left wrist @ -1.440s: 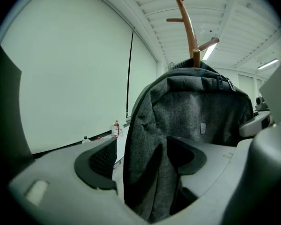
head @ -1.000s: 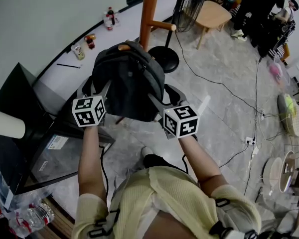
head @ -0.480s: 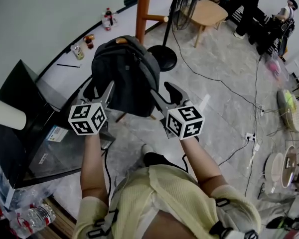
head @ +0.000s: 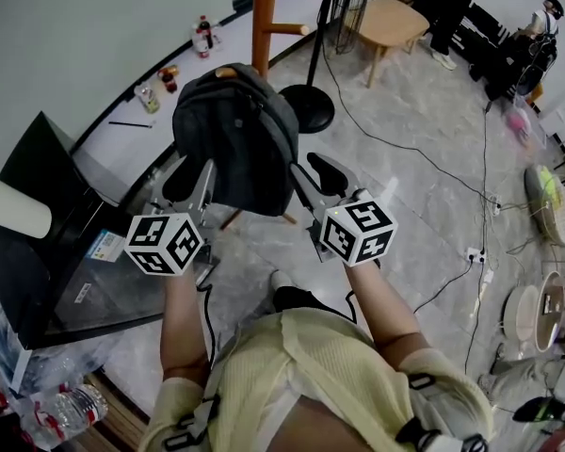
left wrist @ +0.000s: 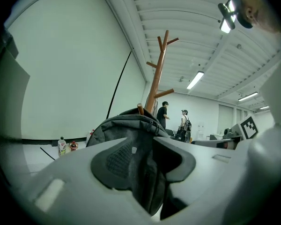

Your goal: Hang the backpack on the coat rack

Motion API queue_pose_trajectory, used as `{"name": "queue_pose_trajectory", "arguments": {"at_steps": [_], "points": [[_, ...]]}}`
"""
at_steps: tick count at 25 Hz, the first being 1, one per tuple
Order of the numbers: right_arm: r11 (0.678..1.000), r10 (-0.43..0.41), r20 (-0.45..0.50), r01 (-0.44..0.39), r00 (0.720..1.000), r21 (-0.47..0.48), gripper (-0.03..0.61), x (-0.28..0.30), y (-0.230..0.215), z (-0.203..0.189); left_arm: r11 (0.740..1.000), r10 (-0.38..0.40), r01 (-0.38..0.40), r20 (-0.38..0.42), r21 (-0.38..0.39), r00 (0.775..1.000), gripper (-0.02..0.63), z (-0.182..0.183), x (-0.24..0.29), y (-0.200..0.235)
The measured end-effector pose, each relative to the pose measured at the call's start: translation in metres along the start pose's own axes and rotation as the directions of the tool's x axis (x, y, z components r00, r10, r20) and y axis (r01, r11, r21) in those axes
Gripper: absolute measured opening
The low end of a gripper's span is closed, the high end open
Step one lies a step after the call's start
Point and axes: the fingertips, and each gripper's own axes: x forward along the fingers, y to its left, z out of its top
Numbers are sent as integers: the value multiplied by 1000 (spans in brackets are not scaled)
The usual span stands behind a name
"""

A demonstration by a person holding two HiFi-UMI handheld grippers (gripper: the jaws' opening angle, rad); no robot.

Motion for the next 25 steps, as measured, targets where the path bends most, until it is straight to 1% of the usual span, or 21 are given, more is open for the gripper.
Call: {"name": "queue_pose_trajectory", "arguments": {"at_steps": [1,2,6,8,9,10,13,16,20,25], "points": [[1000,6,11,-6,1000,10,151,-2,1,3,1000,-4,4,10,-4,1000,116,2,-3,-3],[1000,10,23,-11,1000,15,127,-3,3,6,1000,-5,5,17,-6,1000,98,4,-7,-5],[1000,13,58,-13,998,5,50,-9,6,15,1000,7,-6,31,-27,999,44,6,-18,-7],[1000,18,63,-18,998,4,5,-10,7,16,999,28,-27,45,-36,999,42,8,-23,-6],[1000,21,62,-22,998,6,4,-11,7,16,999,41,-39,53,-33,998,8,9,-26,-6],[1000,24,61,-25,998,11,4,-12,7,16,999,48,-47,57,-25,997,-2,10,-29,-7],[1000,23,66,-24,998,16,3,-14,7,19,999,48,-48,44,-3,998,-2,9,-33,-13],[1000,24,69,-25,997,19,3,-16,6,21,998,56,-56,22,3,998,-2,4,-36,-15],[998,38,82,-42,996,51,3,-19,6,25,998,68,-68,7,-9,998,-2,0,-41,-16],[996,53,83,-59,995,62,3,-17,8,27,997,77,-77,-5,-23,997,-2,-2,-46,-15]]}}
